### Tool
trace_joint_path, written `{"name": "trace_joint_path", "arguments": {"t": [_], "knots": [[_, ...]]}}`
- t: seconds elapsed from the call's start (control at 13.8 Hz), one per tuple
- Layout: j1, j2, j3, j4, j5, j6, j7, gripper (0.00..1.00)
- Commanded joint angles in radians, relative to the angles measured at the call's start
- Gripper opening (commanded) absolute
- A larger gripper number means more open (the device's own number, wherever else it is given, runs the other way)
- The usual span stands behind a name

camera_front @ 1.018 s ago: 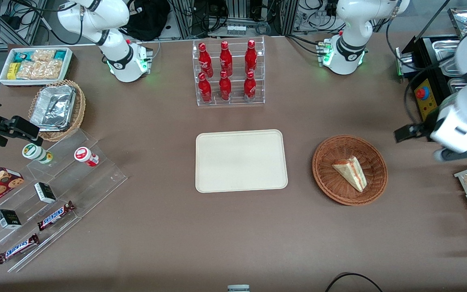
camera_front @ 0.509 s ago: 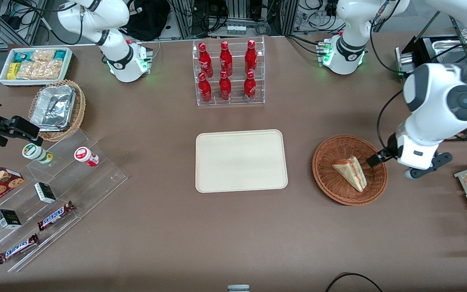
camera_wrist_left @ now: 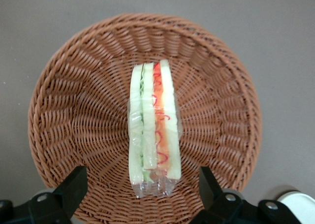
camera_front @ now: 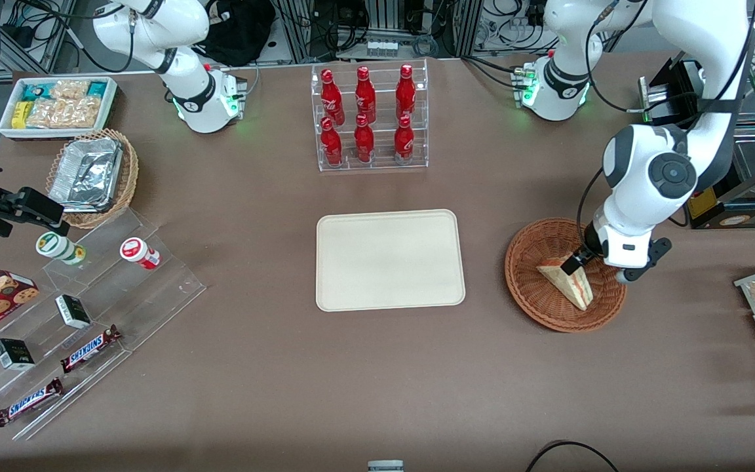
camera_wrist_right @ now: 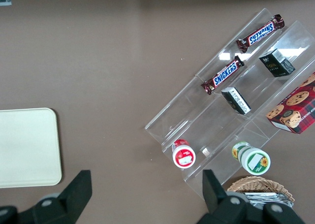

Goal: Place sandwich from basket to tray
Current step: 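Lower the left gripper and close it on the sandwich's wrapped edge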

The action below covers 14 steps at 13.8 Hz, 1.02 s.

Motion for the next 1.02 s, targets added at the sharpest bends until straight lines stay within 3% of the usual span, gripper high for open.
{"name": "trace_joint_path", "arguments": {"t": [0.0, 0.36, 0.44, 0.51, 0.58, 0.73, 0.95], "knots": [[-0.004, 0.028, -0.001, -0.003, 0.012, 0.028, -0.03, 1.0], [-0.005, 0.088, -0.002, -0.003, 0.013, 0.05, -0.023, 0.97], [-0.004, 0.09, -0.002, 0.0, 0.013, 0.05, -0.024, 0.82], [-0.004, 0.091, -0.002, 0.004, 0.013, 0.05, -0.024, 0.48], [-0.004, 0.091, -0.002, 0.01, 0.013, 0.05, -0.024, 0.23], [-0.004, 0.11, -0.002, 0.047, 0.013, 0.045, -0.021, 0.09], [-0.002, 0.064, -0.002, 0.085, 0.015, -0.011, -0.016, 0.08]]}}
